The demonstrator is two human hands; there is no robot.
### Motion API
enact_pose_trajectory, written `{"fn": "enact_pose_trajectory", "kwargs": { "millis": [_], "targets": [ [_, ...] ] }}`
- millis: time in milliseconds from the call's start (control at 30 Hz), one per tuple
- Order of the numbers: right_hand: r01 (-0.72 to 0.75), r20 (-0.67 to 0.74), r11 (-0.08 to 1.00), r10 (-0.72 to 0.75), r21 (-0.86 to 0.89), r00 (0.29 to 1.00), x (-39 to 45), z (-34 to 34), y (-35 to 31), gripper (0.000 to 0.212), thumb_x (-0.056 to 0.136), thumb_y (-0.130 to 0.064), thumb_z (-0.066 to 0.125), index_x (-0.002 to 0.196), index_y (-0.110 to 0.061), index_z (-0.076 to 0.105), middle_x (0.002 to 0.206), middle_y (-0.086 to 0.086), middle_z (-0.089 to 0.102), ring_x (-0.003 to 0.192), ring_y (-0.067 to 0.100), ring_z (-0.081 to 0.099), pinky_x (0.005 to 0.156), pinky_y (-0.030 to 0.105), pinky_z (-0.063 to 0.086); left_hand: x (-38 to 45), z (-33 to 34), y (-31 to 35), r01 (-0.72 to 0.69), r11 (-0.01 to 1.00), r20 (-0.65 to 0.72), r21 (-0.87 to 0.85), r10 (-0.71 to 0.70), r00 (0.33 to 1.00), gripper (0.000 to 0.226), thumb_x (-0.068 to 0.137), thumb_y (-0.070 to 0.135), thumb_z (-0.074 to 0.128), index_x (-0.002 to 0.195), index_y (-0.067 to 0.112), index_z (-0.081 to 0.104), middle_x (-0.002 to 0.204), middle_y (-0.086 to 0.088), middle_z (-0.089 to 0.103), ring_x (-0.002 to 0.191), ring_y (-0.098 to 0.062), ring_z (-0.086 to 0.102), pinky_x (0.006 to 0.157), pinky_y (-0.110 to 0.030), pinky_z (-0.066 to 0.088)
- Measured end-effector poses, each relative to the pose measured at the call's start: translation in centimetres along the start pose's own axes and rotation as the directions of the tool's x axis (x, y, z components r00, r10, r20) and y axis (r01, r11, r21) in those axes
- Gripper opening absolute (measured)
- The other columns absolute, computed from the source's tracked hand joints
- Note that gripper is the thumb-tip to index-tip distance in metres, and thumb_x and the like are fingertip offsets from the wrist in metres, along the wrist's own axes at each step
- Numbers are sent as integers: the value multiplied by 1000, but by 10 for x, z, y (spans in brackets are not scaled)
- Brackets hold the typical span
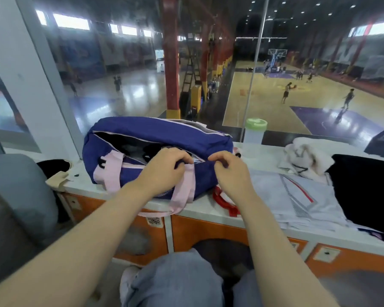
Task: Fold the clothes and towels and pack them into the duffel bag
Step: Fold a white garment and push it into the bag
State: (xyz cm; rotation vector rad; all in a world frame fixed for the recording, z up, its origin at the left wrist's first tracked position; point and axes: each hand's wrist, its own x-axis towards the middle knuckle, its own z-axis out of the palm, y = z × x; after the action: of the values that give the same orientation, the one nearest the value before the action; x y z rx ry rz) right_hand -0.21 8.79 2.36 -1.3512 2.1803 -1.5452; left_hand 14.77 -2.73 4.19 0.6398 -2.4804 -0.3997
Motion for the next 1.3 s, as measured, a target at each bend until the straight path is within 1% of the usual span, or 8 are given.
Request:
{"fn": "enact_pose_trajectory", "kwargs": {
  "millis": [133, 333, 467, 600, 800, 933, 1033, 1300],
  "targets": [
    [-54, -53, 998, 52, -40, 997, -19, -38, 15, 30, 88, -3, 48, 97, -24, 68, 102, -10, 65, 96, 4, 57, 78, 9, 40, -6, 44, 58, 80, 957, 61, -279, -66, 996, 31, 89, 1, 51, 107, 19, 67, 105, 8, 64, 99, -9, 58, 85, -18, 43],
    [-260, -175, 919, 215, -296, 961, -41, -98, 60, 31, 89, -9, 51, 116, -20, 61, 116, -3, 63, 107, 17, 56, 85, 26, 40, 14, 116, 100, 147, 978, 262, -145, -106, 959, 32, 88, 14, 50, 115, 25, 64, 131, -1, 57, 126, -22, 46, 107, -39, 39],
    [-443, -280, 747, 346, -496, 896, -47, -137, 92, 46, 84, -9, 52, 128, -23, 54, 130, 9, 56, 115, 34, 52, 89, 42, 47, 14, 138, 119, -79, 996, 222, -49, 88, 971, 41, 97, 24, 44, 137, 21, 50, 144, 1, 48, 136, -19, 39, 114, -36, 28],
    [-561, -344, 705, 446, -435, 826, -55, -155, 114, 49, 85, -19, 59, 132, -17, 47, 132, 18, 48, 116, 41, 48, 92, 45, 44, 12, 145, 106, -237, 972, 319, 11, 221, 922, 47, 102, 32, 38, 148, 26, 36, 158, 1, 28, 145, -19, 24, 119, -33, 12],
    [-567, -350, 673, 446, -475, 824, -57, -155, 127, 61, 84, -32, 71, 123, 5, 42, 123, 27, 51, 114, 44, 48, 87, 42, 42, 10, 156, 102, -228, 973, 420, 46, 188, 888, 52, 102, 42, 34, 152, 34, 23, 162, 4, 16, 148, -18, 13, 118, -32, 5],
    [-626, -287, 623, 563, -469, 775, -48, -164, 124, 45, 83, -36, 72, 95, -2, 45, 86, 11, 54, 76, 29, 57, 60, 30, 41, 8, 163, 100, -210, 975, 502, 74, 145, 853, 55, 101, 49, 29, 153, 37, 15, 163, 6, 8, 149, -16, 6, 120, -33, 5],
    [-643, -200, 648, 624, -408, 755, -41, -172, 124, 38, 82, -36, 71, 69, -9, 47, 66, 3, 50, 59, 17, 49, 49, 26, 35, 8, 164, 99, -211, 975, 495, 71, 150, 856, 56, 101, 50, 30, 153, 38, 13, 163, 7, 8, 149, -15, 7, 121, -34, 7],
    [-579, -185, 779, 622, 239, 761, -28, -164, 120, 37, 77, -19, 68, 112, -12, 63, 108, 9, 67, 102, 29, 63, 88, 41, 53, 6, 164, 99, -217, 974, 494, 69, 155, 855, 55, 101, 48, 31, 152, 39, 16, 163, 6, 8, 149, -16, 6, 120, -36, 7]
  ]
}}
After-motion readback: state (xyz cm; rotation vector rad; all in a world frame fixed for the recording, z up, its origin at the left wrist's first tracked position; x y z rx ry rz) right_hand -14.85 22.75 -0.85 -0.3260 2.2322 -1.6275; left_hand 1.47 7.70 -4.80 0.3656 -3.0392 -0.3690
